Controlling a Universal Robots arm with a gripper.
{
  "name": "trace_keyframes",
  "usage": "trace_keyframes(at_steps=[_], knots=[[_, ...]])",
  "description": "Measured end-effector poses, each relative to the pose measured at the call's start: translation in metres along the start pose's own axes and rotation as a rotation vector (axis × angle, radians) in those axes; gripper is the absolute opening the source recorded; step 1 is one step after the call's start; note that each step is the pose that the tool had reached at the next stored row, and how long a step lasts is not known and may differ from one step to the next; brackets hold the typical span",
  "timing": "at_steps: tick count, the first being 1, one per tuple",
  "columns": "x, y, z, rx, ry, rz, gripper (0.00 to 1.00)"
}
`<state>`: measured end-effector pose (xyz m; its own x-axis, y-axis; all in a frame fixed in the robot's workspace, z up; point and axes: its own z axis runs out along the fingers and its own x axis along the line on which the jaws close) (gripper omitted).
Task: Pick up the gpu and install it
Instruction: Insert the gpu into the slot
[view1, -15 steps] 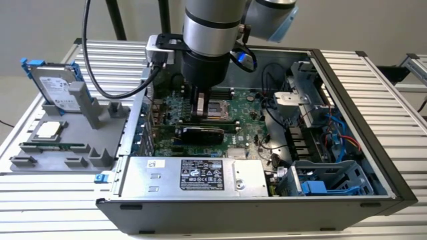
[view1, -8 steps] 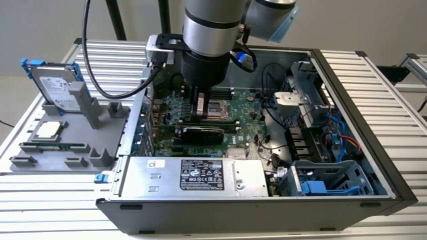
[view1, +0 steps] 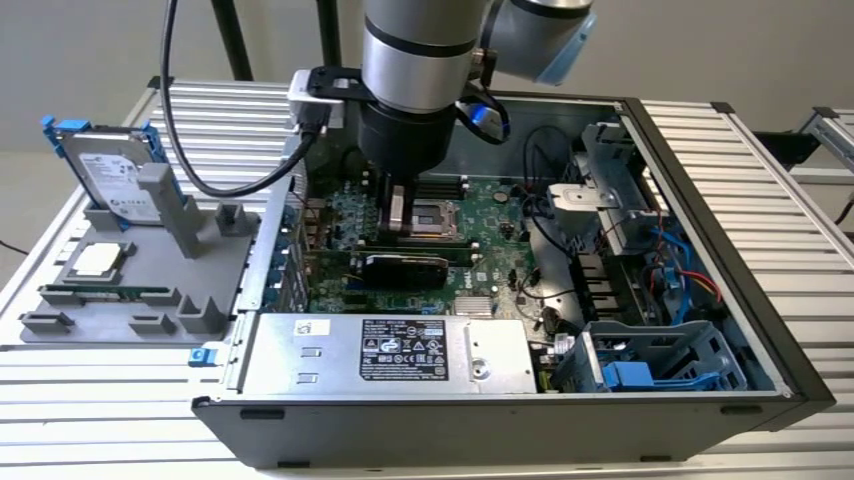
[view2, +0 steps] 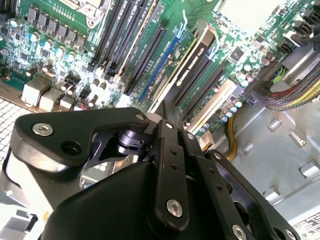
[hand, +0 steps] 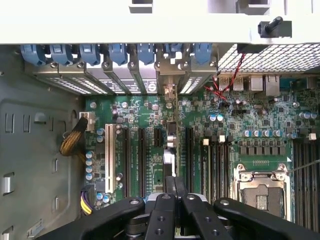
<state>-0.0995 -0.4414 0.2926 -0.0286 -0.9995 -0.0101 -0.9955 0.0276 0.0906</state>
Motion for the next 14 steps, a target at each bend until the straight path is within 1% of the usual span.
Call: trace_keyframes(at_steps=[10, 14], knots=[[-0.0012, 0.0098, 0.0009, 0.0, 0.0, 0.0, 0.0], [-0.0011, 0.0115, -0.0002, -0.0001, 0.0002, 0.0, 0.0]])
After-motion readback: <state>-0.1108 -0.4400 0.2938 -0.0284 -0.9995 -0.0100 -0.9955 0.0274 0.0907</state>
